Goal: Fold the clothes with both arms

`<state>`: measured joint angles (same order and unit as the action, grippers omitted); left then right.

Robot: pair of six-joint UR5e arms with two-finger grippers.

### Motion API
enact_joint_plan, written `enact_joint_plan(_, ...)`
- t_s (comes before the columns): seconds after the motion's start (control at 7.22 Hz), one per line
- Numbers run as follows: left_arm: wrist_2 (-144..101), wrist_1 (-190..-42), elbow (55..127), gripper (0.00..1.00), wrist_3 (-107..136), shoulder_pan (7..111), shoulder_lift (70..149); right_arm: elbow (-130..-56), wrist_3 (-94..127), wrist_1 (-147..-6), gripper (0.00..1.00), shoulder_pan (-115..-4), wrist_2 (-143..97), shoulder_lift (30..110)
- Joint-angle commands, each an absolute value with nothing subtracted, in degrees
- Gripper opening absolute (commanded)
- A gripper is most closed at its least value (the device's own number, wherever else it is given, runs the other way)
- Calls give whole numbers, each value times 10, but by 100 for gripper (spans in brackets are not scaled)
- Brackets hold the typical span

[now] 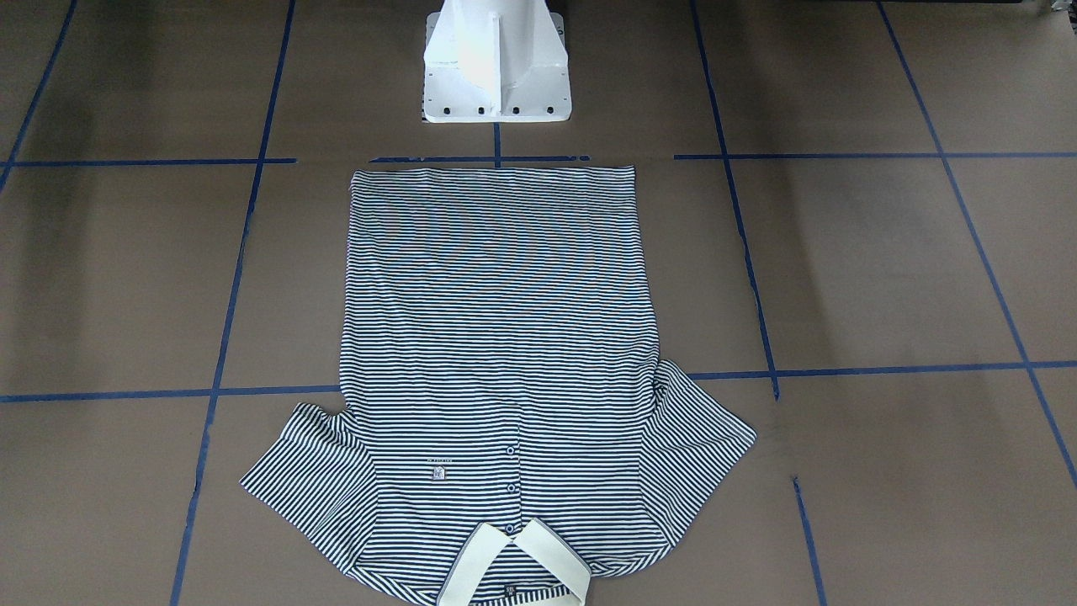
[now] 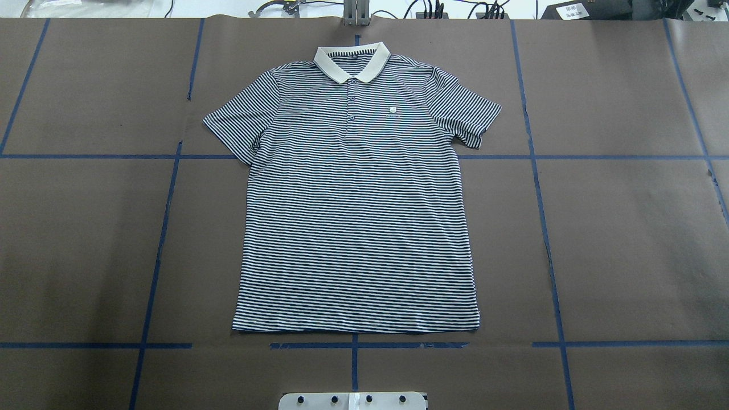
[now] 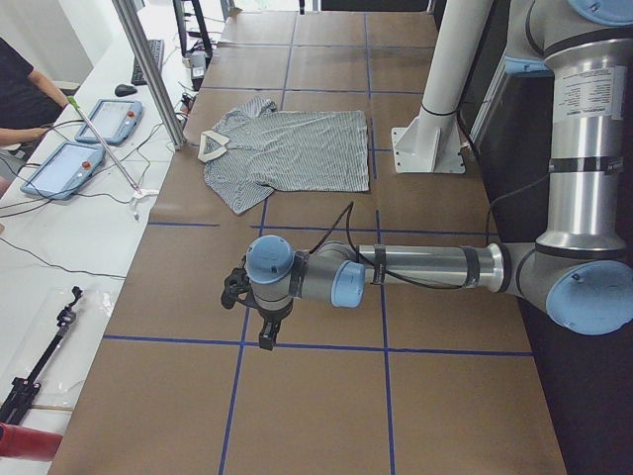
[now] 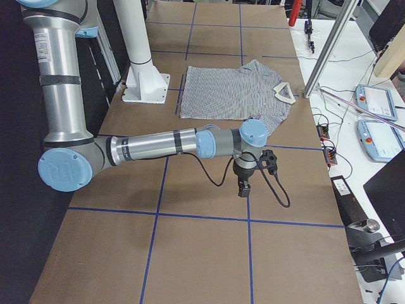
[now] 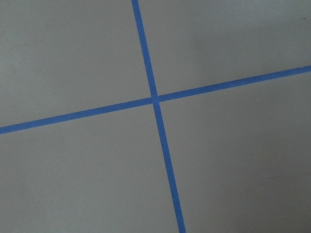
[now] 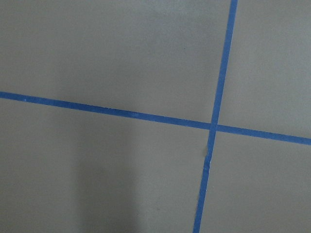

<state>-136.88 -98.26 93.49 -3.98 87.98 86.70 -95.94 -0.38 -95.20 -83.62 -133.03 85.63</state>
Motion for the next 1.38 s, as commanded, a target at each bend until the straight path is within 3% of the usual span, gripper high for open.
enact_joint_plan(0.0,-1368,-924,980,100,-88,880,866,-960,-25,-961,100,-838,-1330,857)
enact_joint_plan(0.42,-1369,-916,989,100,-96,879,874,-962,-18,-934,100,-837,-1332,859)
enact_joint_plan(0.69,-1368,-909,993,100,-96,878,895,-907,9,-833,100,-802,-1332,845)
enact_joint_plan(0.97,-1451,-949,987,100,-97,879,889,-887,185,-770,100,-703,-1325,775)
enact_joint_plan(1.25,-1470,-954,991,100,-96,879,889,-790,429,-659,100,-645,-1304,661)
